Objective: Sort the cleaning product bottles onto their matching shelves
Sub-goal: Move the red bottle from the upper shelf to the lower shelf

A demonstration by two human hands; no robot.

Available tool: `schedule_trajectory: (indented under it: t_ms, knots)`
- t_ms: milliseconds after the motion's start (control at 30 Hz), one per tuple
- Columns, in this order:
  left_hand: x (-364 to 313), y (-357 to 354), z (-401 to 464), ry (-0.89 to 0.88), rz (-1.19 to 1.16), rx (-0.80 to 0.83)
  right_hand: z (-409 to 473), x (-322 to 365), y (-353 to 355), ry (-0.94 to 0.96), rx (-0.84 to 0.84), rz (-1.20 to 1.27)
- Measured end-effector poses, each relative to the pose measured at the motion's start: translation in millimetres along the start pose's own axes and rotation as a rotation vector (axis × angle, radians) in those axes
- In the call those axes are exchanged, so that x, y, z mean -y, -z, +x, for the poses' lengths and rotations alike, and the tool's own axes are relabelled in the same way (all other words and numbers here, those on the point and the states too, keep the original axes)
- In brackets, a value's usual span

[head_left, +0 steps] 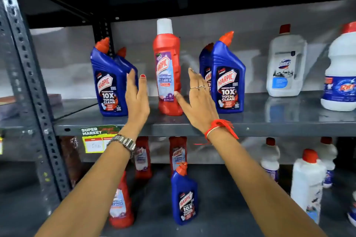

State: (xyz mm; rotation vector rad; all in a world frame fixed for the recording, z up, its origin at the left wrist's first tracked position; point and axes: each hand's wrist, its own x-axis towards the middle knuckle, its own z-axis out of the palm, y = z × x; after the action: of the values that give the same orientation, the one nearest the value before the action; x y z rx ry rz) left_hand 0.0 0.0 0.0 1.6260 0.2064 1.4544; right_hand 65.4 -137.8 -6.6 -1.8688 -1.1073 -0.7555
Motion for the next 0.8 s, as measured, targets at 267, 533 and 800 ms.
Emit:
schedule_trajectory:
  t_ms: [267,533,800]
  knots:
    - [22,-17,35,0.559,-0.375,0.345,25,4,-27,-0.318,0.081,0.358]
    - [23,-21,32,0.477,-0.255,0.397,26,-1,-27,-0.346,0.065,0.435]
    - [-7,-5,-3,0.335,-0.133,0.344,4,-1,2,-0.313,0.068,0.528]
